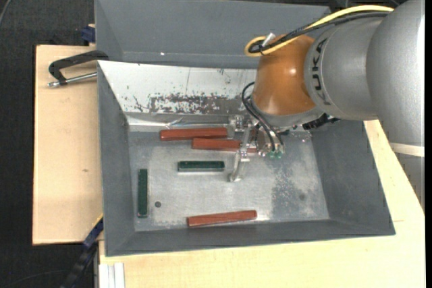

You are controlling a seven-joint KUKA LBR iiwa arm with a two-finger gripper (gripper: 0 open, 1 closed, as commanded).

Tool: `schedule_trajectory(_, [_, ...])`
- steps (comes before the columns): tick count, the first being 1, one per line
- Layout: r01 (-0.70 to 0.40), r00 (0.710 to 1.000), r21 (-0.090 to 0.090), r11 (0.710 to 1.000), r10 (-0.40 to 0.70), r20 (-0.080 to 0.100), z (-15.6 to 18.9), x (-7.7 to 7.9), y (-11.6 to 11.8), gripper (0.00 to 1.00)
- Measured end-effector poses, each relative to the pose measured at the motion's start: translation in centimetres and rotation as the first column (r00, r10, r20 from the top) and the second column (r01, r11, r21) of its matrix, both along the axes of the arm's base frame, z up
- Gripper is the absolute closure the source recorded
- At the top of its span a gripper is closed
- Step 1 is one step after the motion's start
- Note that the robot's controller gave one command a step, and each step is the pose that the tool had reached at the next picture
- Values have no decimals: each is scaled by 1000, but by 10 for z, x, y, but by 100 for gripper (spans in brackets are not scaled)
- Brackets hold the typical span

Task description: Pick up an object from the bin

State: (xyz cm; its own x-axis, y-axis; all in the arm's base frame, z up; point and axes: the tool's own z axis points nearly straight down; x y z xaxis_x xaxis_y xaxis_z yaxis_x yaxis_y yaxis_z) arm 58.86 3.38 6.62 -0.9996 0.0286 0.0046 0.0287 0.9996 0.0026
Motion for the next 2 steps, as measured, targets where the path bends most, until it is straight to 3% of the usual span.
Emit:
schedule_trajectory(1, [2,1000,-1,1000,-2,6,5,1,-2,100])
schedule_trajectory(2, [29,999,0,1000,-29,19,174,-8,-9,100])
